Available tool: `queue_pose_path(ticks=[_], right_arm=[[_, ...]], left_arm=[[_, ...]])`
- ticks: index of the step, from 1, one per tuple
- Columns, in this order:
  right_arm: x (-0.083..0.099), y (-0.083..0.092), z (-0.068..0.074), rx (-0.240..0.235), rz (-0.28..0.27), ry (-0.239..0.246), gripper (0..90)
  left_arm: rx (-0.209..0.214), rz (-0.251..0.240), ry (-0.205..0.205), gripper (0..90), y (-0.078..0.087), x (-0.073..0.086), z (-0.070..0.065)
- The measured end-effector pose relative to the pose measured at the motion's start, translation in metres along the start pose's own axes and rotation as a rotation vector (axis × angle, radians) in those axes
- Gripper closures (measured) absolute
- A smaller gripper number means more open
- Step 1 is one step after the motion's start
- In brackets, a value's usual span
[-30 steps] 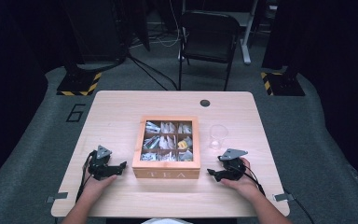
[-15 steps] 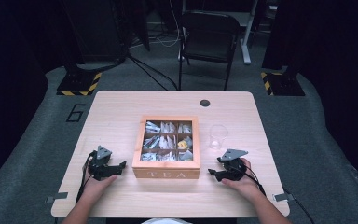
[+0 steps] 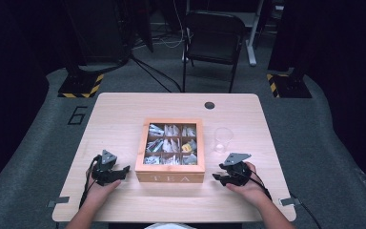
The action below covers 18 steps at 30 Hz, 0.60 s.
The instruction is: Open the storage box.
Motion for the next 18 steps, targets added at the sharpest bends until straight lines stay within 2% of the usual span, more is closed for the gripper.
queue_pose_path(ticks=[4, 8, 12, 13, 18], right_arm=[[-0.003, 0.004, 0.004, -0.026, -0.011, -0.008, 48.8], [-0.006, 0.01, 0.007, -0.053, -0.026, -0.02, 51.5], [-0.01, 0.019, 0.01, -0.088, -0.061, -0.025, 54.7], [-0.011, 0.021, 0.011, -0.093, -0.073, -0.03, 55.2], [-0.016, 0.029, 0.015, -0.141, -0.097, -0.04, 55.9]], left_arm=[[0.009, -0.015, 0.01, 35.2, 0.005, -0.001, -0.004], [0.033, -0.068, 0.059, 37.1, 0.016, -0.004, -0.007], [0.046, -0.102, 0.064, 39.3, 0.028, -0.007, -0.01], [0.039, -0.124, 0.07, 39.4, 0.03, -0.008, -0.011], [0.045, -0.133, 0.065, 39.4, 0.037, -0.011, -0.015]])
Point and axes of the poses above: each handheld gripper's, and its own axes: y roughly backward along the jaws, x roughly out of its underside, z roughly to its left, the point moved 7 cm from there along -y, roughly forward along the jaws, and after that the axes turned 9 degrees about z, right-handed, at the moved point
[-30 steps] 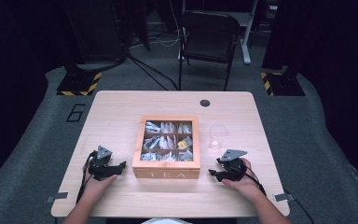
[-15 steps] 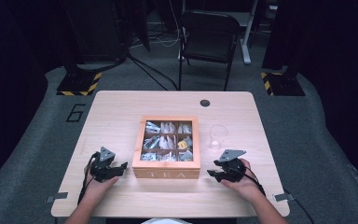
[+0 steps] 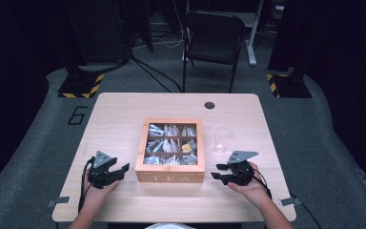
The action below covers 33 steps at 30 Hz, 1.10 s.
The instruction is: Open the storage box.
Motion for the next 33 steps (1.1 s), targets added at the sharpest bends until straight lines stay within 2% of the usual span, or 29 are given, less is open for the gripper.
queue_pose_path(ticks=[3, 8, 12, 17, 18, 20, 21, 23, 26, 27, 33], right_arm=[[-0.003, 0.003, 0.006, -0.029, -0.002, 0.018, 57.3], [-0.01, 0.007, 0.017, -0.049, 0.009, 0.042, 59.2], [-0.017, 0.005, 0.024, -0.046, 0.032, 0.074, 61.8], [-0.02, 0.0, 0.026, -0.041, 0.05, 0.077, 62.4], [-0.022, -0.001, 0.027, -0.054, 0.052, 0.081, 62.2], [-0.023, -0.003, 0.026, -0.05, 0.049, 0.098, 62.0], [-0.023, -0.004, 0.027, -0.048, 0.051, 0.086, 62.0], [-0.025, -0.006, 0.028, -0.046, 0.051, 0.104, 62.4], [-0.027, -0.008, 0.029, -0.044, 0.038, 0.102, 63.6], [-0.027, -0.008, 0.029, -0.043, 0.05, 0.099, 63.9], [-0.029, -0.01, 0.026, -0.052, 0.046, 0.09, 63.9]], left_arm=[[-0.002, 0.008, -0.011, 40.7, 0.003, -0.001, -0.003], [-0.014, -0.002, -0.019, 41.1, 0.005, -0.002, -0.005], [0.001, 0.004, -0.027, 41.5, 0.006, -0.001, -0.006], [0.002, 0.0, -0.034, 41.9, 0.004, 0.0, -0.006], [0.002, 0.0, -0.041, 41.9, 0.004, 0.001, -0.007], [0.001, 0.001, -0.051, 42.0, 0.004, 0.001, -0.007], [0.002, 0.001, -0.054, 42.1, 0.004, 0.001, -0.007], [0.009, 0.007, -0.054, 42.3, 0.005, 0.002, -0.008], [0.004, -0.009, -0.05, 42.4, 0.004, 0.001, -0.009], [0.014, 0.003, -0.054, 42.4, 0.005, 0.002, -0.009], [0.018, 0.001, -0.058, 42.4, 0.005, 0.002, -0.01]])
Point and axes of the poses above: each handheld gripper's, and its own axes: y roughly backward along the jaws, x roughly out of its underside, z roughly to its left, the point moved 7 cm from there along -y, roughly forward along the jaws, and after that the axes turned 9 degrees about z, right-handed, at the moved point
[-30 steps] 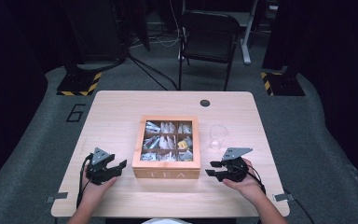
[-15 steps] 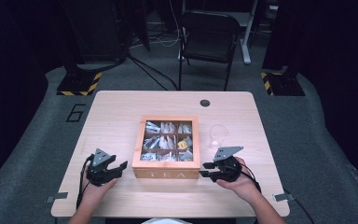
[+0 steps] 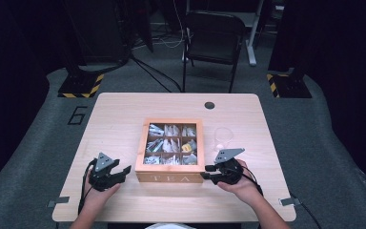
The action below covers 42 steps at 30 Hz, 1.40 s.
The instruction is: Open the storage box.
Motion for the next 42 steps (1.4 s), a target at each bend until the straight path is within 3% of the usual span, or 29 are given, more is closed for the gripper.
queue_pose_path(ticks=[12, 16, 19, 26, 27, 30, 33, 40, 42], right_arm=[[-0.004, 0.004, 0.0, -0.017, -0.001, -0.017, 63.2], [-0.008, 0.009, 0.0, -0.03, -0.025, -0.049, 63.2], [-0.012, 0.013, -0.001, -0.019, -0.029, -0.033, 63.8], [-0.017, 0.019, -0.001, -0.02, -0.043, -0.042, 63.7], [-0.017, 0.02, -0.002, -0.017, -0.043, -0.036, 63.7], [-0.018, 0.021, -0.002, -0.019, -0.049, -0.038, 63.7], [-0.018, 0.021, -0.002, -0.018, -0.041, -0.042, 63.7], [-0.019, 0.022, -0.002, -0.028, -0.05, -0.04, 63.7], [-0.019, 0.022, -0.002, -0.028, -0.05, -0.04, 63.8]], left_arm=[[0.008, -0.016, -0.003, 43.4, 0.003, -0.002, -0.004], [0.001, -0.052, -0.005, 44.3, 0.006, -0.005, -0.007], [0.003, -0.06, -0.015, 44.6, 0.008, -0.007, -0.009], [0.005, -0.083, -0.038, 44.6, 0.009, -0.012, -0.019], [0.017, -0.068, -0.05, 44.6, 0.01, -0.012, -0.021], [0.013, -0.1, -0.066, 44.7, 0.011, -0.018, -0.027], [0.048, -0.103, -0.065, 45.0, 0.011, -0.021, -0.034], [0.031, -0.135, -0.073, 44.8, 0.008, -0.029, -0.043], [0.037, -0.121, -0.083, 45.0, 0.008, -0.029, -0.044]])
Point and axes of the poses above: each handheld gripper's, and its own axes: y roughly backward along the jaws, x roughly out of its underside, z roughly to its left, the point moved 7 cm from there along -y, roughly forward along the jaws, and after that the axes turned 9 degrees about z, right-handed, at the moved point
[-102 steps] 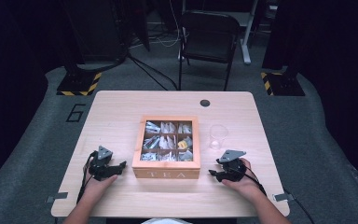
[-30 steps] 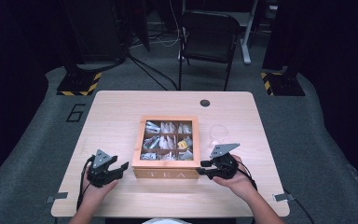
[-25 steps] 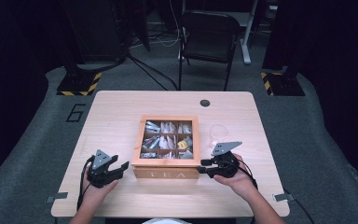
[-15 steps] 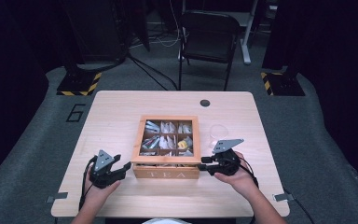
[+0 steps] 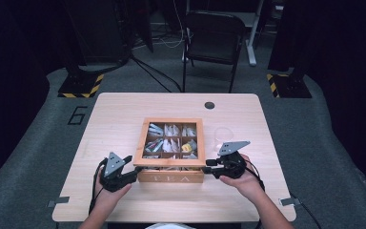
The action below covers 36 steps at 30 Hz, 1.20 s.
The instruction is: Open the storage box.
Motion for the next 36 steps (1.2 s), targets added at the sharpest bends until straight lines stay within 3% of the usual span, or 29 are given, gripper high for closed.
queue_pose_path(ticks=[7, 12, 15, 24, 29, 34, 36], right_arm=[[-0.001, 0.001, 0.0, 0.004, -0.005, 0.001, 63.9], [-0.006, 0.005, -0.001, 0.014, -0.022, 0.003, 63.8], [-0.012, 0.008, -0.003, 0.036, -0.012, 0.014, 63.7], [-0.024, 0.017, -0.01, 0.069, -0.015, 0.039, 63.4], [-0.034, 0.025, -0.016, 0.107, -0.04, 0.05, 61.8], [-0.044, 0.032, -0.022, 0.144, -0.069, 0.035, 57.6], [-0.047, 0.033, -0.023, 0.144, -0.072, 0.05, 56.4]], left_arm=[[-0.012, -0.002, -0.006, 45.7, 0.001, -0.004, -0.001], [-0.014, -0.034, 0.012, 45.8, 0.005, -0.013, 0.001], [-0.019, -0.067, 0.019, 45.8, 0.011, -0.026, 0.003], [-0.032, -0.099, -0.019, 49.9, 0.022, -0.056, 0.008], [-0.027, -0.095, -0.042, 53.0, 0.024, -0.066, 0.007], [-0.02, -0.097, -0.037, 52.9, 0.024, -0.069, 0.008], [-0.019, -0.1, -0.036, 52.9, 0.024, -0.071, 0.009]])
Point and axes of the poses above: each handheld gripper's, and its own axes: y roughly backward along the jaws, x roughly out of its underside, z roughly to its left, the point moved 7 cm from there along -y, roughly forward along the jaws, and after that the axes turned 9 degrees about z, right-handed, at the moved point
